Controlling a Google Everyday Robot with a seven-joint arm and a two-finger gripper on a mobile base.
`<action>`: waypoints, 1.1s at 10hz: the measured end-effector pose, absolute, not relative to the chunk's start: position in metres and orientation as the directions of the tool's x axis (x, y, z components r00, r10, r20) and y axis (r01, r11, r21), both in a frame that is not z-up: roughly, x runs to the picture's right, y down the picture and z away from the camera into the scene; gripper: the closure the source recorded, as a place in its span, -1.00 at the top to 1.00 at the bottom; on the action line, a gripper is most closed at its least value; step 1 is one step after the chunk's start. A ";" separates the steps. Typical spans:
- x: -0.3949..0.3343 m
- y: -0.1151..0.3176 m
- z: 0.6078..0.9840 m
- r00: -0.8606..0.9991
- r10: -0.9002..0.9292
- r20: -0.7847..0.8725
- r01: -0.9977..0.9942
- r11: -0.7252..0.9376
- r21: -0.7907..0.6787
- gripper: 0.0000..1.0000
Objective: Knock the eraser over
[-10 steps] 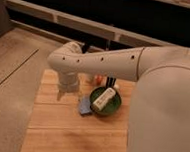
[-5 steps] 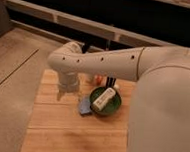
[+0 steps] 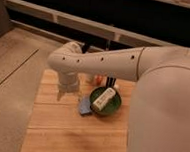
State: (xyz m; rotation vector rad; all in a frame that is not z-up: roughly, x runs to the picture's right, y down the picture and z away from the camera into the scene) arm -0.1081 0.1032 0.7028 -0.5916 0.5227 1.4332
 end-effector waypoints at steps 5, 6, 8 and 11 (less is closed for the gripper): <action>-0.108 0.103 0.703 0.074 0.751 -0.656 -0.997 0.044 -0.063 -0.89; -0.108 0.102 0.703 0.075 0.753 -0.653 -0.997 0.045 -0.063 -0.99; -0.094 0.073 0.712 0.122 0.801 -0.586 -0.992 0.083 -0.092 -1.00; -0.050 0.007 0.717 0.188 0.875 -0.445 -0.982 0.160 -0.099 -1.00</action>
